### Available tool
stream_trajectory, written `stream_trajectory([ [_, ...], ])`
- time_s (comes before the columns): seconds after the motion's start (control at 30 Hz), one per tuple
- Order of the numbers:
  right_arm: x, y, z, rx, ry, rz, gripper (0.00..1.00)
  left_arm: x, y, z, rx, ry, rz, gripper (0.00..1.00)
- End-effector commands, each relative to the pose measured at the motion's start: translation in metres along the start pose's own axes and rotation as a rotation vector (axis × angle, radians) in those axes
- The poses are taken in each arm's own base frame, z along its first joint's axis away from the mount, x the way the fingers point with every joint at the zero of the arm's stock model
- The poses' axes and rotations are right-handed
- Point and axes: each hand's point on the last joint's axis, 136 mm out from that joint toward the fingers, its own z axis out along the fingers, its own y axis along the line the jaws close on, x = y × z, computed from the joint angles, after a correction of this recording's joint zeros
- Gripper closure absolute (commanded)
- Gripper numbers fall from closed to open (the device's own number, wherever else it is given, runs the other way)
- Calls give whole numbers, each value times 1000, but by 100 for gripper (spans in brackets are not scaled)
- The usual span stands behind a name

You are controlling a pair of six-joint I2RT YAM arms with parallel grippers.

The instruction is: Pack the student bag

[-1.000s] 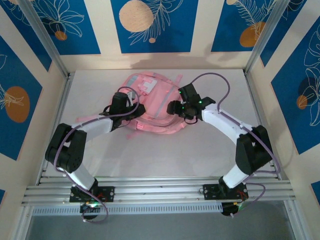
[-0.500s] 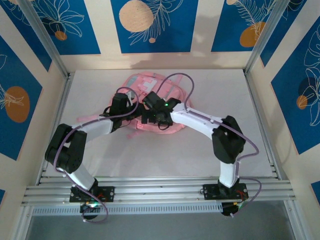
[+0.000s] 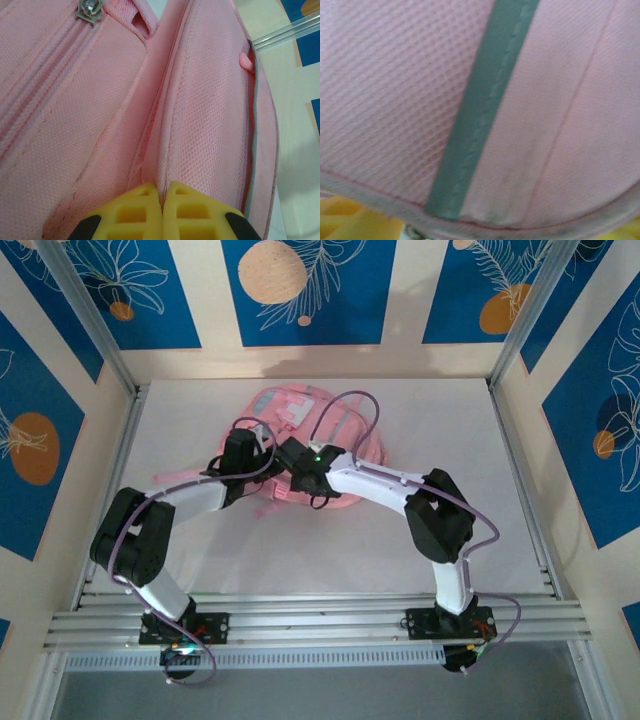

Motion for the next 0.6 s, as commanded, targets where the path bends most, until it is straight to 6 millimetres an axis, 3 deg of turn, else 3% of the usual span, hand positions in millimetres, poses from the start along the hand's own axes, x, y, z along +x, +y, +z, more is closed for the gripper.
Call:
stream_trajectory([
  [0.0, -19, -29, -8, 26, -55, 65, 29, -7, -36, -9, 111, -21, 45, 100],
  [0.13, -15, -34, -14, -61, -15, 47, 29, -10, -37, -10, 101, -22, 59, 100],
  [0.37, -20, -12, -13, -164, -53, -57, 36, -12, -38, -10, 94, -22, 68, 100],
  [0.57, -33, -4, 1, -107, -111, -158, 60, -10, -36, -11, 88, -17, 67, 100],
])
